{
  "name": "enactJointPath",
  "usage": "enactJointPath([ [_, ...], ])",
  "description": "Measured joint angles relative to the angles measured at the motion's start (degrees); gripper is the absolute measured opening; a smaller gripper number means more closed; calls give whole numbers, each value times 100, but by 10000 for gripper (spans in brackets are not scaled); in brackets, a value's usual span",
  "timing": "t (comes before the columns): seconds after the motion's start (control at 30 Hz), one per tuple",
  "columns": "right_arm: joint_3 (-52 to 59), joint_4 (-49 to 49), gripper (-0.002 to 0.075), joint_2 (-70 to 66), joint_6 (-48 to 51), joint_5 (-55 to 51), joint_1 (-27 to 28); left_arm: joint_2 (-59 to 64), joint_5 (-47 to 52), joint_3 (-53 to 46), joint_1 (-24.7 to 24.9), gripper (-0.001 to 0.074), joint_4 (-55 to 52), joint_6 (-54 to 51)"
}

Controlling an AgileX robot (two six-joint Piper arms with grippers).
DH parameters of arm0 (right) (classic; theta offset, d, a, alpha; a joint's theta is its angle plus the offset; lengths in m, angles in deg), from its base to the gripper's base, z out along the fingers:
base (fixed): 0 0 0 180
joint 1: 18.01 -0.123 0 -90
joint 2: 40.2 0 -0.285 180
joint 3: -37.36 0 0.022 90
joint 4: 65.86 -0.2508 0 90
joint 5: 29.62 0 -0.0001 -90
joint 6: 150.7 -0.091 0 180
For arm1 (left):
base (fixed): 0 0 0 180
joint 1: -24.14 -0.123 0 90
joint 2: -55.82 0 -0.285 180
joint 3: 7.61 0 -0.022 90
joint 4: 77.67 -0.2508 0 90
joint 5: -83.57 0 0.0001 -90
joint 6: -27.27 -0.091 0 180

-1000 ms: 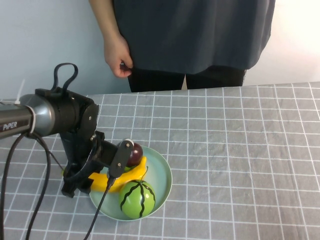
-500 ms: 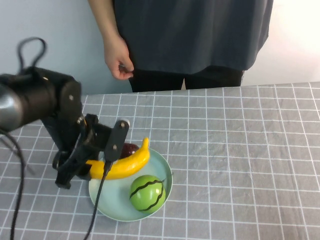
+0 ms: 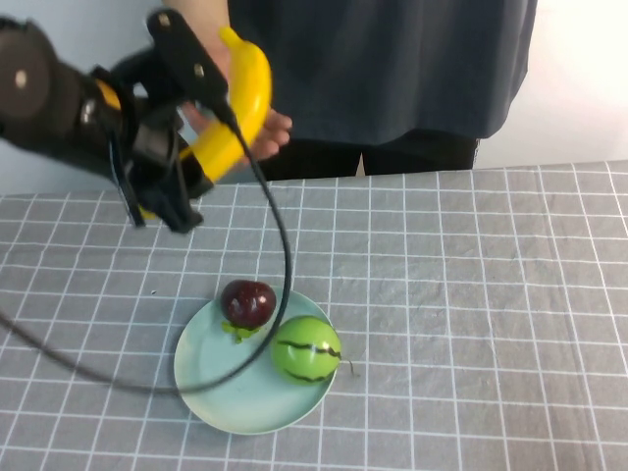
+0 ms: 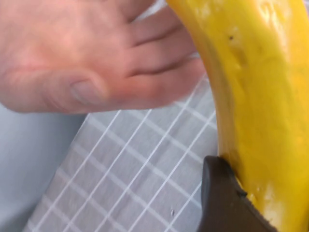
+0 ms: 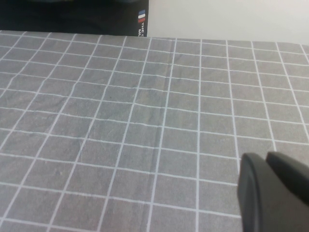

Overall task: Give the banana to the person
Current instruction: Hand the grabbed banana to the person

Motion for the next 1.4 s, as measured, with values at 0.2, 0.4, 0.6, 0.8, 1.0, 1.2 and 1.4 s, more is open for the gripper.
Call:
enactJointPath([
  [0.2,0,0,-6,0,0,0,0,629,644,1032,0,271,-455,915],
  [0.4,0,0,-6,0,0,0,0,1164,1296,1691,0,271,-825,1641],
  [0.6,0,0,-6,0,0,0,0,1244,1407,1832,0,271,-1026,1709],
  [0.8,0,0,-6,0,0,0,0,1244,1530,1843,0,463,-1048,1980],
  [1.0,0,0,-6,0,0,0,0,913,1596,1843,0,591,-1048,2286],
  [1.2,0,0,-6,0,0,0,0,-151,2128,1843,0,486,-1048,3089],
  [1.4,0,0,-6,0,0,0,0,-1443,2563,1461,0,73,-1059,3288],
])
